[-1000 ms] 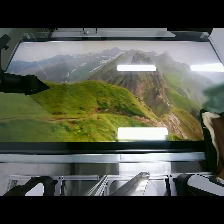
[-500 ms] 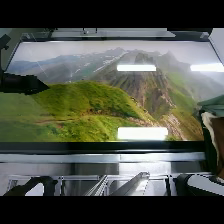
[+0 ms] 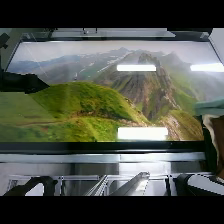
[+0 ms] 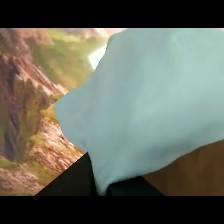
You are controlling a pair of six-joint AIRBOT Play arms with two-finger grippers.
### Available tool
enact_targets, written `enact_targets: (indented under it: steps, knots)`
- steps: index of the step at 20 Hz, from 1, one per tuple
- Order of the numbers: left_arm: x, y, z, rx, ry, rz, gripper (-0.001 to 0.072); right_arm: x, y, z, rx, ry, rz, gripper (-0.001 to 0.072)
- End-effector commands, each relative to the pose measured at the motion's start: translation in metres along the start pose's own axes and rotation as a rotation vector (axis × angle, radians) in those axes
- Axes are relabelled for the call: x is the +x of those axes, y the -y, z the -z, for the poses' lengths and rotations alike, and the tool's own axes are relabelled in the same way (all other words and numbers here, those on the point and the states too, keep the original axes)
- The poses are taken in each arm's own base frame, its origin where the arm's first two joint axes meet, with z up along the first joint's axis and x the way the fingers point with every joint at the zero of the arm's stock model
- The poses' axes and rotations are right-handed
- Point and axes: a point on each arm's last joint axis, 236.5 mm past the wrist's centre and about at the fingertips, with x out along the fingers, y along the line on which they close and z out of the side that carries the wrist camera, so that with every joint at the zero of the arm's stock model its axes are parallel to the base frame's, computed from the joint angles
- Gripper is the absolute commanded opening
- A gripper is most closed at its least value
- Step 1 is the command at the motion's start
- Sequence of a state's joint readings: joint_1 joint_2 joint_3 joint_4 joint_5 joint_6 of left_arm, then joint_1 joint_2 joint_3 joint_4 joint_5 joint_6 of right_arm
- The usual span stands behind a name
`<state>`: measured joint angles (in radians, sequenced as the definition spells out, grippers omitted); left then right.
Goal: Fold the shirts.
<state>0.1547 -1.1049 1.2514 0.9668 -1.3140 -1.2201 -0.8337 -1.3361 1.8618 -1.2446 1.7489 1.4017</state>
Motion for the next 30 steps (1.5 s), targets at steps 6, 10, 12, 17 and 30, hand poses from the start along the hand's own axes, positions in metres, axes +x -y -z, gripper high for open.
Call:
enact_targets:
  steps: [6,10,12,17,30]
  knots:
    - [0.008,0.018,0.002,0.051,-0.015,0.024,0.0015,-0.057,0.035,0.028,0.129,0.078,0.147,0.0021]
    - [0.013,0.029,0.002,0.103,-0.020,0.039,0.0015,-0.034,0.044,0.074,0.207,-0.024,0.135,0.0023]
    - [0.014,0.033,0.004,0.131,-0.028,0.046,0.0015,0.004,0.044,0.112,0.252,-0.167,0.093,0.0022]
    - [0.014,0.033,0.008,0.132,-0.043,0.047,0.0016,0.048,0.093,0.222,0.373,-0.507,0.289,0.0022]
    - [0.014,0.033,0.006,0.132,-0.036,0.045,0.0015,0.056,0.117,0.249,0.434,-0.539,0.365,0.0700]
